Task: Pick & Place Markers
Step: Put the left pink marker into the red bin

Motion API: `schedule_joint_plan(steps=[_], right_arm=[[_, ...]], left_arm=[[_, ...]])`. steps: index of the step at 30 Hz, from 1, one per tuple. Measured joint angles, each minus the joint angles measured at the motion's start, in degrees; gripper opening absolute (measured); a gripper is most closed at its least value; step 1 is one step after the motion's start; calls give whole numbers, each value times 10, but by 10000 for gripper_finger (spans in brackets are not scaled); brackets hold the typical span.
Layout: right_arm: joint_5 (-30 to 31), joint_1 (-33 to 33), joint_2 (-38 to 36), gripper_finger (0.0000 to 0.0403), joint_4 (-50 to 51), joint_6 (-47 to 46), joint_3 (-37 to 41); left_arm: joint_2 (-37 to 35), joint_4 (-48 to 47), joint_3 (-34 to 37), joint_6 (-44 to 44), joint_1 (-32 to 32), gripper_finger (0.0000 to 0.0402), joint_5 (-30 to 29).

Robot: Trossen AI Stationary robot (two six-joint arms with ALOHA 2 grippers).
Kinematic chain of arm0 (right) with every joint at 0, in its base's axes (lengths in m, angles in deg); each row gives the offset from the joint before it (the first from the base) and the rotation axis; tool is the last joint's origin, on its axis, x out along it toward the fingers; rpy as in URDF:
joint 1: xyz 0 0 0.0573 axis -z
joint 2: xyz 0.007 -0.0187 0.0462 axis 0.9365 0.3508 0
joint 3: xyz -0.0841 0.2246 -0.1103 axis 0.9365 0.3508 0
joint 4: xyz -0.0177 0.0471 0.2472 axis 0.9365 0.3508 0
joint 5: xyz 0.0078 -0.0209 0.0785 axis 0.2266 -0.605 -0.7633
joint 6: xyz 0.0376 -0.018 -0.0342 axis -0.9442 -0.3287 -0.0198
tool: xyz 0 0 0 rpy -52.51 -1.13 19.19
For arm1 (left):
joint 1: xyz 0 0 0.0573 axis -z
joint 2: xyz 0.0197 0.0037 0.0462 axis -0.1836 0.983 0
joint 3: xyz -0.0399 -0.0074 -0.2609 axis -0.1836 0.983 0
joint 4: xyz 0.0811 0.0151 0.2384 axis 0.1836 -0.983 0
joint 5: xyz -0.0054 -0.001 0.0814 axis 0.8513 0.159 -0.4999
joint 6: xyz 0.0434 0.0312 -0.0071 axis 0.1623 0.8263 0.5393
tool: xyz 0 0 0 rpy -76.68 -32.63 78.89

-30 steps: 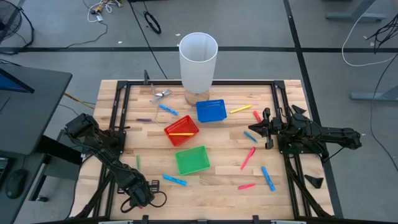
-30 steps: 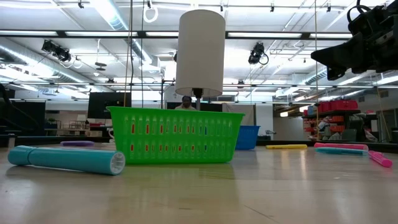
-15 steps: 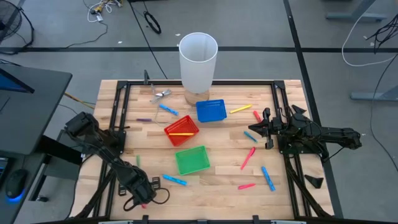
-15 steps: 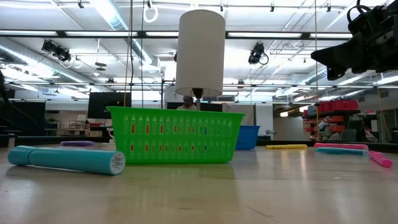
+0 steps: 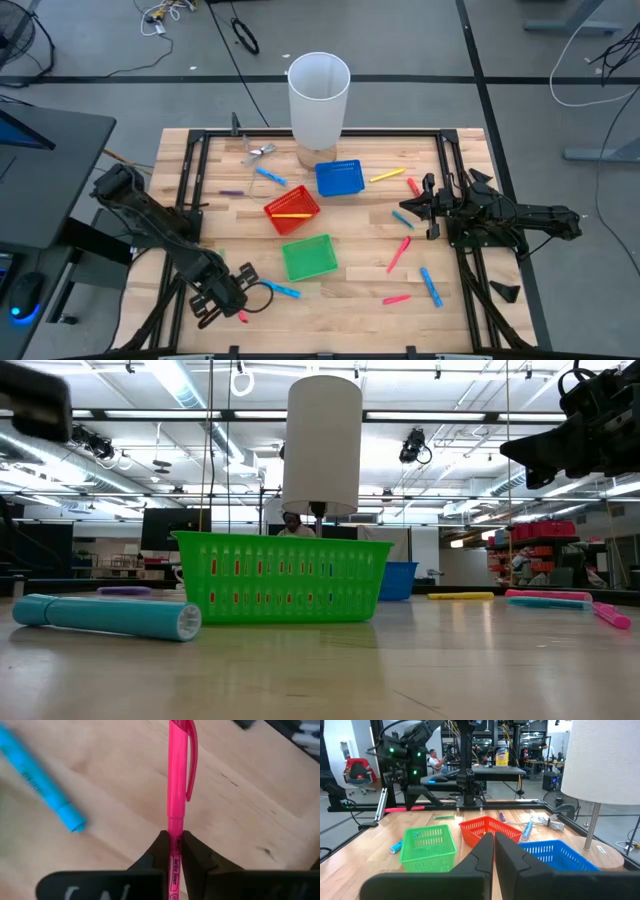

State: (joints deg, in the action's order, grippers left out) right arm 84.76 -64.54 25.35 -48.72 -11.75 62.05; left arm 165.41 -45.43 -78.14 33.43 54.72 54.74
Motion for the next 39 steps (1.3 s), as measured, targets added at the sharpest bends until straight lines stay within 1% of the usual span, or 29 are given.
schedule_joint_plan(steps=[8, 16, 22, 33, 39], right_arm=[[0, 0, 0, 20, 0, 0, 0], [0, 0, 0, 20, 0, 0, 0], [0, 0, 0, 20, 0, 0, 0], [0, 0, 0, 20, 0, 0, 0], [0, 0, 0, 20, 0, 0, 0]], left_arm=[[-37, -42, -34, -123, 0, 27, -22], [-63, -92, -70, -277, 10, 27, -57], [-68, -134, -102, -383, 19, 27, -76], [-68, -180, -115, -686, 21, 27, -84], [-68, -187, -115, -813, 21, 27, -85]])
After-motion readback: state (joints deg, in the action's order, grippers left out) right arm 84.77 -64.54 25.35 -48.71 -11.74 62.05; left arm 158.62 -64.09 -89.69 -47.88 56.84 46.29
